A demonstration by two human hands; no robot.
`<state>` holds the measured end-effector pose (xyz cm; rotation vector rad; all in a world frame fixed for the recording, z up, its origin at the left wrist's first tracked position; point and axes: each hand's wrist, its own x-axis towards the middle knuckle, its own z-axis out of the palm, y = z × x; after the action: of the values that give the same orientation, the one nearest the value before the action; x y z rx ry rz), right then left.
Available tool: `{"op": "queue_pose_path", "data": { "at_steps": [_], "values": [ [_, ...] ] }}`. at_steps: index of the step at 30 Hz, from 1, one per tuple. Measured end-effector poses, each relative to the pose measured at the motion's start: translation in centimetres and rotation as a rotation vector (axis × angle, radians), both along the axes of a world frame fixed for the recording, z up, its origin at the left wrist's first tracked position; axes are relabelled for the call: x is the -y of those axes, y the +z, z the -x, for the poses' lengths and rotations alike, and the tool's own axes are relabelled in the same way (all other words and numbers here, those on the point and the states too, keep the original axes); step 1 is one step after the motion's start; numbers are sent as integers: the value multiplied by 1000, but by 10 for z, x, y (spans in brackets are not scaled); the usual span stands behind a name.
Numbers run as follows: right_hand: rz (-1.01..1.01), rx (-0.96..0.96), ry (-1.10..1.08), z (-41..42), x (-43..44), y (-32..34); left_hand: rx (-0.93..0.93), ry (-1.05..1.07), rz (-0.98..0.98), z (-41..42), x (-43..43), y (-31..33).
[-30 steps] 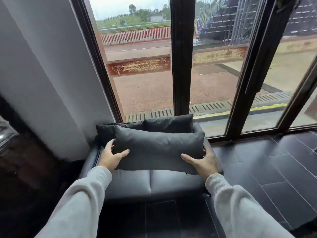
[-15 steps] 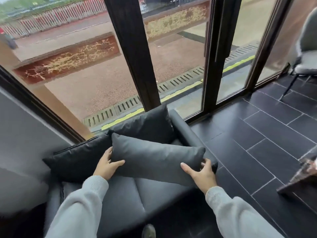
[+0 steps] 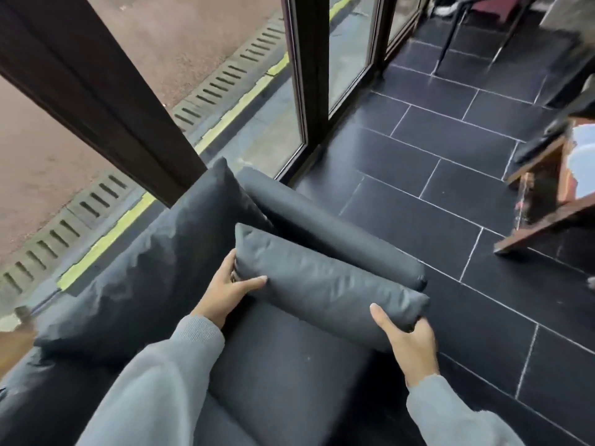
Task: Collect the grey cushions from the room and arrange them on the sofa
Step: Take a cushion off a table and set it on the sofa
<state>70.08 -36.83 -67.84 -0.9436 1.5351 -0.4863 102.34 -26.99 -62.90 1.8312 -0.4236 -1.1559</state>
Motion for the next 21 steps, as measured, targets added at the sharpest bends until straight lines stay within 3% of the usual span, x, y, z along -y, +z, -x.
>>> {"op": "queue_pose_path", "data": {
  "at_steps": [4,9,14,21],
  "values": [
    [61,0,-204,-27,6,-74,-104,-57,2,-24,50,-59],
    [313,-40,-327,-52,17,-138,-77,-90,29,-43,97,-125],
    [414,-46,-358,-57,4,-164,-58,-50,73,-48,110,-169],
    [355,-112,-480,-60,-22,-182,-125,-67,115,-28,119,-201]
  ]
}}
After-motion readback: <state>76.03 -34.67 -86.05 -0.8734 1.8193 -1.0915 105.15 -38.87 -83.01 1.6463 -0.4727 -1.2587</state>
